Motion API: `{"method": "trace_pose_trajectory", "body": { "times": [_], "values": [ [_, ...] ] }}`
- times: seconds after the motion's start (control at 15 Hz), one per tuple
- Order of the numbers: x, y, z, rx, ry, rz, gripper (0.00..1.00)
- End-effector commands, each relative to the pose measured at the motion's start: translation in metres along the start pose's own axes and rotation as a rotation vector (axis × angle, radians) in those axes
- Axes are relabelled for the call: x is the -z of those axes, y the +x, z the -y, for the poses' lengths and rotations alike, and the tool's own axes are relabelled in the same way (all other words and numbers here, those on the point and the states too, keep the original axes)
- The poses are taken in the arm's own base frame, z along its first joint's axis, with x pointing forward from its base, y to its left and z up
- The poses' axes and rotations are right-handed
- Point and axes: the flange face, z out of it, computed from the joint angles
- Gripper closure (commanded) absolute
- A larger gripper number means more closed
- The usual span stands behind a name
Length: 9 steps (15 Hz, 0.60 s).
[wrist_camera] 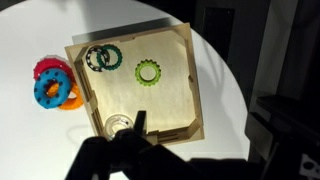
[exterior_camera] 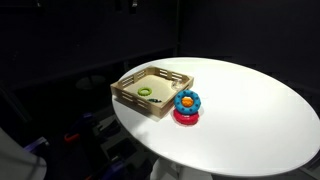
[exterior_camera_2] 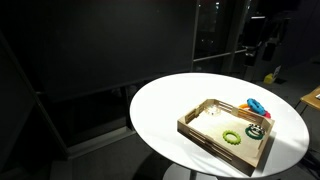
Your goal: Put the clear ring on the table
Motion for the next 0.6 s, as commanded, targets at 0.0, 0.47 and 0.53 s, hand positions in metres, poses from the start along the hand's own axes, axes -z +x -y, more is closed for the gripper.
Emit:
{"method": "trace_pose_trajectory", "body": {
  "times": [0.0,0.47,0.53],
  "values": [
    [0.008,0.037,-0.005,-0.055,-0.033,-0.035,0.0],
    [-0.02,0.095,-0.023,-0.078,-0.038,-0.131,0.0],
    [-0.027,0.101,-0.026,-0.077,-0.045,-0.136,0.0]
  ]
}}
